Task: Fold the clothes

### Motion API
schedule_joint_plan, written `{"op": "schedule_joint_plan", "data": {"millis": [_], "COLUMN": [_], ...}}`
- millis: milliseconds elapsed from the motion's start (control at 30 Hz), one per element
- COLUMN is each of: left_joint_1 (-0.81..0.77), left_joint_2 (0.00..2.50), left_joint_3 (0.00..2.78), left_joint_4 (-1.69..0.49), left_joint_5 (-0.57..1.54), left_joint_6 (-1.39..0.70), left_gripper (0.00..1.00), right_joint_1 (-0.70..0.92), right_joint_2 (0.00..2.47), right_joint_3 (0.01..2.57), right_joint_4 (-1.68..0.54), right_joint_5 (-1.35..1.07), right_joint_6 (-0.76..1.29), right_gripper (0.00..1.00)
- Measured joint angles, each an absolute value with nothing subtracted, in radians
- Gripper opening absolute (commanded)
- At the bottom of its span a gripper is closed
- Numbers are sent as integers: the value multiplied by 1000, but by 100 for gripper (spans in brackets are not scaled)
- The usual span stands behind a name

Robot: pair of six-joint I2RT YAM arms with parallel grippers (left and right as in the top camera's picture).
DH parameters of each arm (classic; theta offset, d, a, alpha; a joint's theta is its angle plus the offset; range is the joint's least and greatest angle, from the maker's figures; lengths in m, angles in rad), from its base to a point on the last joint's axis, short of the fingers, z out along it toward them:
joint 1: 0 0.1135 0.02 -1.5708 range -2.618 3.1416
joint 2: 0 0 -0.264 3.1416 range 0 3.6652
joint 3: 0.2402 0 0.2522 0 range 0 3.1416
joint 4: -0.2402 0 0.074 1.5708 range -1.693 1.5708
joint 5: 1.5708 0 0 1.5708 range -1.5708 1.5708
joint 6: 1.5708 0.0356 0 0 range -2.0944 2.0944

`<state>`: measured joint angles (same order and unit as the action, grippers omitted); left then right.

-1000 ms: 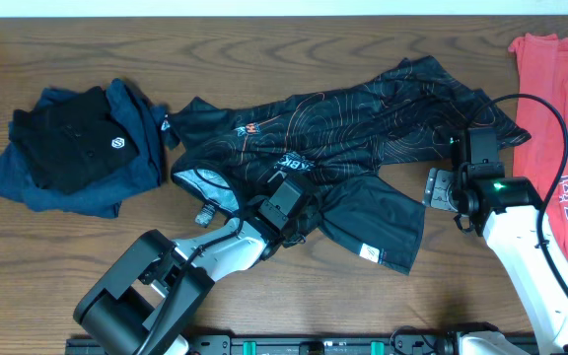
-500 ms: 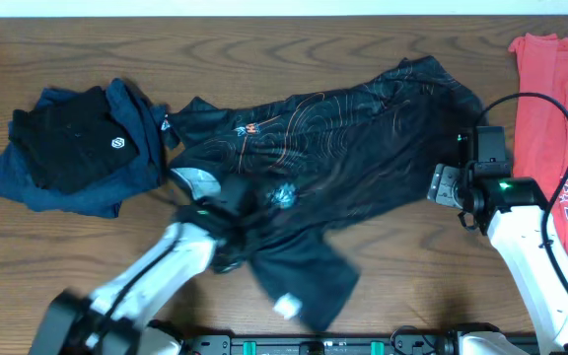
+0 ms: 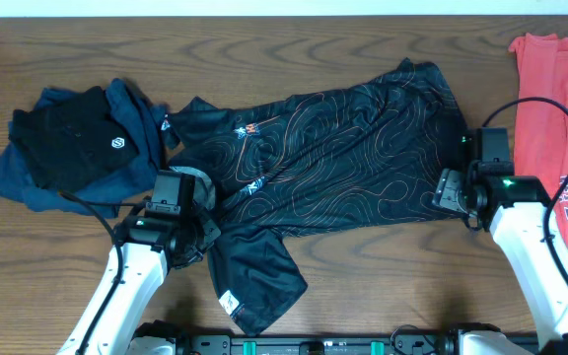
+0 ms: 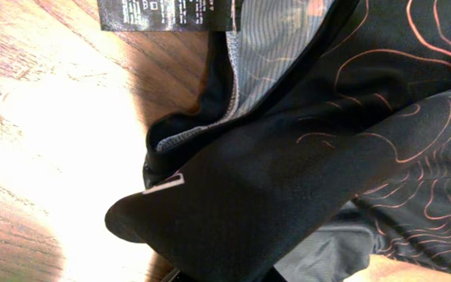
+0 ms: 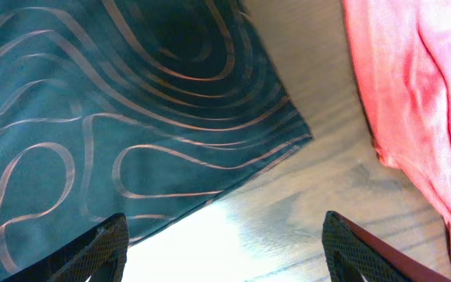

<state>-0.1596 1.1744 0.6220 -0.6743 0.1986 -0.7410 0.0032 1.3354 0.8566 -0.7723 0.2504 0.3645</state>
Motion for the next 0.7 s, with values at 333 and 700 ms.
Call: {"op": "schedule_joint_plan", "data": {"millis": [333,700], "left_joint_1": [-160,-160], "left_joint_2": [1211,1211], "left_joint_3": [622,622], "left_joint_4": [-676,-676], "left_joint_5": [198,198], "left_joint_6": [-728,-728], "left_gripper": [6,6], "right_joint_1": [-104,-145], "right_joint_2": [1448,1574], "right_joint_3": [815,815], "right_joint_4": [-735,-600], "right_joint_5": [250,252], "right_joint_6": [414,422], "right_gripper": [76,68]}}
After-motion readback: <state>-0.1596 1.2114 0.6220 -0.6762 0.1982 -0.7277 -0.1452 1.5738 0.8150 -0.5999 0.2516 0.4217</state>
